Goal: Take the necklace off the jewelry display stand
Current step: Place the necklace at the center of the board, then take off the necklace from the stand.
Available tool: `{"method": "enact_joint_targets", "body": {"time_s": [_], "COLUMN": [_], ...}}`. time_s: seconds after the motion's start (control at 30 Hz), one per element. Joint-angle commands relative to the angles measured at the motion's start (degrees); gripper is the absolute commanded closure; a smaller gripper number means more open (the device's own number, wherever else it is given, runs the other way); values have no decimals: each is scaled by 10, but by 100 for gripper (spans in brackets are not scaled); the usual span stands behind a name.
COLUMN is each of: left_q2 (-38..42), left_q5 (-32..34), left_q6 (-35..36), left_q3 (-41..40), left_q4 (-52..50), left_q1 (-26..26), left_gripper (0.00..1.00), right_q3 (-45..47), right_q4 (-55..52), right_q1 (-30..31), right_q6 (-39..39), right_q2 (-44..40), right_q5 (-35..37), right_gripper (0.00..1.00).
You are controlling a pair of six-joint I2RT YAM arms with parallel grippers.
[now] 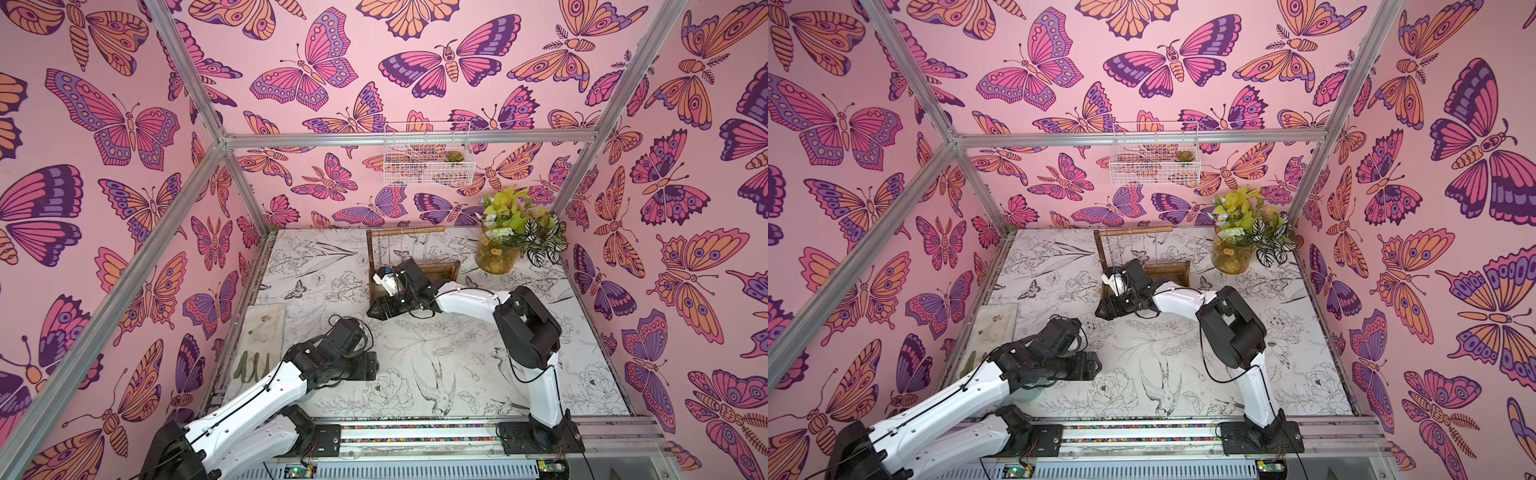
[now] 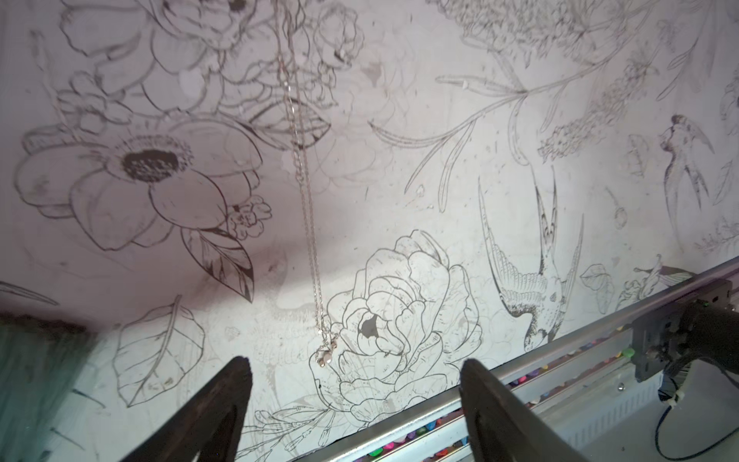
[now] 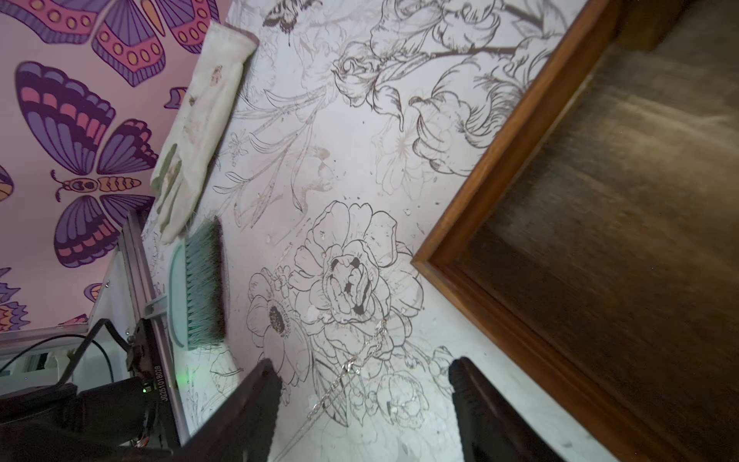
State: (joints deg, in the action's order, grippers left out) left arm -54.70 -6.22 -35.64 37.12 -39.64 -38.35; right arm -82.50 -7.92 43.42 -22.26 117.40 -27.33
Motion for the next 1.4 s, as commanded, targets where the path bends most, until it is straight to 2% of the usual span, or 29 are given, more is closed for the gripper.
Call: {"method": "enact_joint_targets", "body": {"time_s": [0.0,0.1,0.27,0.6,0.9,1.17,1.37], "left_q2": [-15,-43,-87,-156,-233,-257,-264], "left_q5": [4,-15,-38,-109,-154,-165,-167], "left_q6": [71,111,163,198,218,231,233], "left_q3": [44,89,150,211,263,287,289], "left_q4": [-19,-11,21,102,134,142,146], "left_q1": [36,82,128,199,207,212,213], "left_gripper": [10,8,6,5,3,1,0], "right_q3": [13,20,11,-2,25,27,53], "right_q4": [-37,-61,-100,-110,-28,43,109], "right_q1": [-19,-34,-70,-137,-200,-204,-204], "right_q6": [-7,-3,7,17,36,63,54], "right_q2": [-54,-92,-144,-208,-211,-184,-176], "right_q5": [-4,-1,1,20,49,108,158], "right_gripper": [28,28,29,33,33,33,36]}}
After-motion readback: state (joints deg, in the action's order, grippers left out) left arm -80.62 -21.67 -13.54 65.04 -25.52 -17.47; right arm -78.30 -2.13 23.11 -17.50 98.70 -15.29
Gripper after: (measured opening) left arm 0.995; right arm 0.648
